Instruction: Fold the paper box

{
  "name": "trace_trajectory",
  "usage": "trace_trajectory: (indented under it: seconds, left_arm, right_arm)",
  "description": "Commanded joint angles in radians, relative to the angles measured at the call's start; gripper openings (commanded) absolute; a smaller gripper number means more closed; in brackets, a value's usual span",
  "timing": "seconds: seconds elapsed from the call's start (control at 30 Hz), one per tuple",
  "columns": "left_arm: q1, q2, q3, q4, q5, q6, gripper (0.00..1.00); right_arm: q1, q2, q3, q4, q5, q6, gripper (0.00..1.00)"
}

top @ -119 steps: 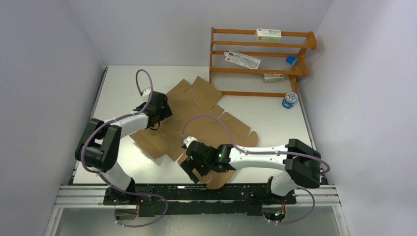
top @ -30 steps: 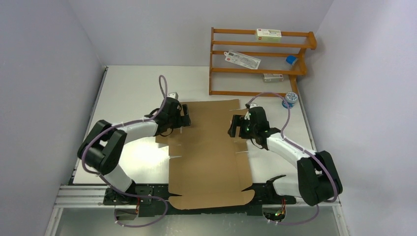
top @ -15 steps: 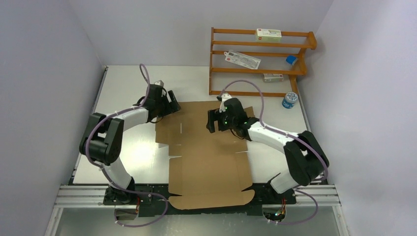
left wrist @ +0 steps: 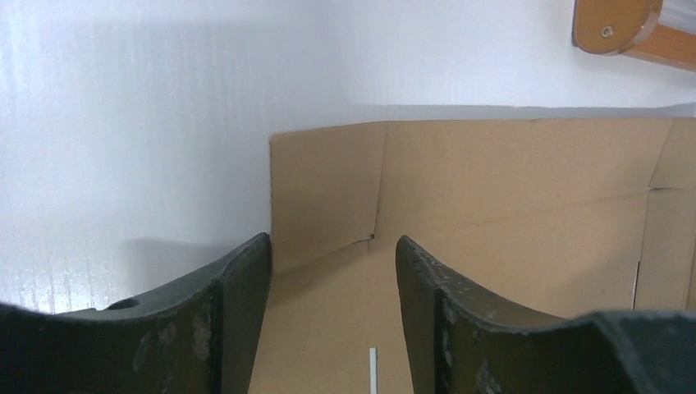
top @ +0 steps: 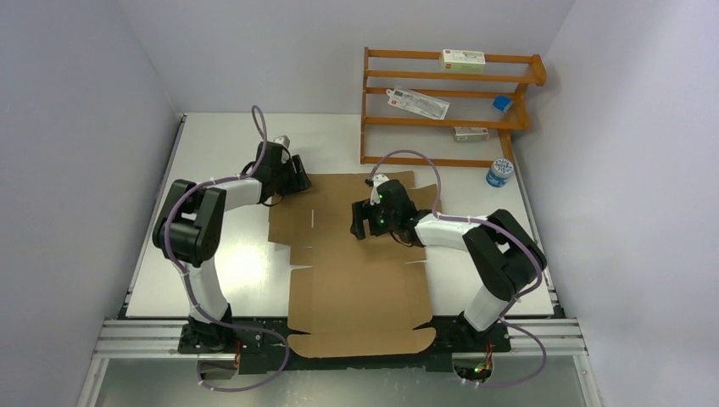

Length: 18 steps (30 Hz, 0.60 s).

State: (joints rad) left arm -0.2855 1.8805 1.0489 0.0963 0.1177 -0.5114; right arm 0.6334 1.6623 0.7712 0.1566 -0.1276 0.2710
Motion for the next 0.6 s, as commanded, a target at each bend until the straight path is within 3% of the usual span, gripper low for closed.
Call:
trace_trajectory:
  seconds: [0.0,0.27,0.57]
  left_arm:
    - [0.006,0.008,0.028,0.043,0.074,0.079,0.58]
    - [-0.019,-0.039,-0.010,0.099,0.121,0.139,0.46]
    - [-0.125,-0.054,0.008,0.042,0.007,0.203,0.42]
  right_arm:
    - [0.013,0.031,-0.020,0.044,-0.002,-0.003,0.83]
    - [0.033,0.077,-0.023,0.037,0.026,-0.014,0.82]
    - [0.040,0.091,-0.020,0.035,0.034,-0.015,0.82]
